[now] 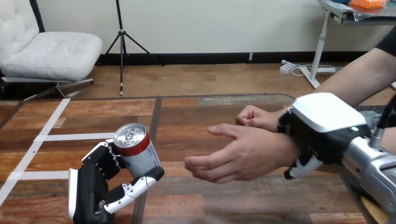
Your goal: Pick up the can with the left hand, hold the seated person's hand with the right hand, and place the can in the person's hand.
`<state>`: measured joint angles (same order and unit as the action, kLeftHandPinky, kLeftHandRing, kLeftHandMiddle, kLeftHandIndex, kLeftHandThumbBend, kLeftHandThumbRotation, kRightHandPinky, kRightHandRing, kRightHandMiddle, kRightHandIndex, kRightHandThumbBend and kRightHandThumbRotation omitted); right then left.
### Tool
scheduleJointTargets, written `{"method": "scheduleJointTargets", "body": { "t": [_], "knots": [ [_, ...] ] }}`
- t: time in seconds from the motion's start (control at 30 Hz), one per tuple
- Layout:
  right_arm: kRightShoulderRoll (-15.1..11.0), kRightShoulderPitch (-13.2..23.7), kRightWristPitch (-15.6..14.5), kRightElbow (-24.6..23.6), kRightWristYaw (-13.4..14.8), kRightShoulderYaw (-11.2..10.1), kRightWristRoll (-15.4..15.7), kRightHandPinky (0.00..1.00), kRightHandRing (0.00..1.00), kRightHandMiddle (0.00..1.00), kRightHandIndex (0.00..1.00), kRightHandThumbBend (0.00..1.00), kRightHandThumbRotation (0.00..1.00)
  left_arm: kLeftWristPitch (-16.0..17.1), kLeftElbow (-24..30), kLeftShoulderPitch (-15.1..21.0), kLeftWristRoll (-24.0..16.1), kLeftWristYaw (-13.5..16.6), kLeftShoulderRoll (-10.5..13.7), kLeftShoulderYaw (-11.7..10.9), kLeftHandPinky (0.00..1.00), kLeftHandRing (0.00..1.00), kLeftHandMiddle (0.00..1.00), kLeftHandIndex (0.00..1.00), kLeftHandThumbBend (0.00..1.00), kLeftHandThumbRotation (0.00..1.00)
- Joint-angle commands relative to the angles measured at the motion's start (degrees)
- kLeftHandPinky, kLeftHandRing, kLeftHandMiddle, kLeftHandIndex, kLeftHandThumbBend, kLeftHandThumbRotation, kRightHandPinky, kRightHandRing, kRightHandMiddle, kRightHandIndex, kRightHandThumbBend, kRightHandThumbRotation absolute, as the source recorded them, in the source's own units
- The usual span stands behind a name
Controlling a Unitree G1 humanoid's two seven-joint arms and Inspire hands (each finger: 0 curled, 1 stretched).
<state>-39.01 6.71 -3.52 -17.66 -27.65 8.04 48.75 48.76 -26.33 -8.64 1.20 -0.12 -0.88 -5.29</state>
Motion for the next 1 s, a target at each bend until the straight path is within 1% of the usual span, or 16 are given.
{"method": "scheduleJointTargets", "body": {
  "t": [0.0, 0.1, 0.3, 0.4, 0.7, 0.8, 0.97],
  "knots": [
    [0.89, 5.63, 1.02, -0.64, 1.23, 0.82, 0.82, 0.3, 0.37, 0.45, 0.5, 0.84, 0.0, 0.97, 1.75, 4.05, -0.24, -0.4, -0.18, 0.89, 0.41, 0.43, 0.48, 0.51, 0.73, 0.0],
    [1.1, 6.1, 0.85, -0.55, 0.79, 1.35, 1.4, 0.3, 0.36, 0.45, 0.5, 0.84, 0.0, 0.99, 1.87, 4.23, -0.7, -0.28, -0.22, 1.01, 0.4, 0.43, 0.48, 0.51, 0.73, 0.0],
    [1.47, 6.61, 1.13, -0.3, 0.63, 1.87, 1.74, 0.3, 0.36, 0.44, 0.5, 0.83, 0.0, 1.65, 1.65, 4.9, -3.13, 0.93, -0.08, 0.97, 0.4, 0.43, 0.48, 0.5, 0.74, 0.0],
    [1.5, 6.63, 1.84, -0.1, 1.48, 1.91, 1.55, 0.3, 0.35, 0.44, 0.5, 0.82, 0.0, 1.73, 1.41, 5.26, -2.34, 0.28, -0.21, 1.26, 0.4, 0.43, 0.47, 0.5, 0.74, 0.0],
    [1.51, 7.07, 2.33, -0.03, 1.72, 2.28, 1.88, 0.29, 0.35, 0.43, 0.5, 0.8, 0.0, 1.42, 1.51, 5.98, -1.97, -0.62, -0.47, 1.91, 0.39, 0.42, 0.47, 0.5, 0.74, 0.0],
    [1.42, 7.1, 2.82, 0.19, 2.23, 2.3, 1.8, 0.3, 0.36, 0.44, 0.5, 0.79, 0.0, 1.18, 1.65, 6.15, -2.11, -0.73, -0.52, 2.17, 0.39, 0.42, 0.47, 0.5, 0.74, 0.0],
    [1.23, 7.34, 3.02, 0.52, 2.11, 2.48, 1.9, 0.32, 0.37, 0.45, 0.51, 0.78, 0.0, 0.78, 1.79, 6.42, -0.62, -2.06, -0.76, 2.92, 0.39, 0.42, 0.47, 0.5, 0.74, 0.0]
  ]
}}
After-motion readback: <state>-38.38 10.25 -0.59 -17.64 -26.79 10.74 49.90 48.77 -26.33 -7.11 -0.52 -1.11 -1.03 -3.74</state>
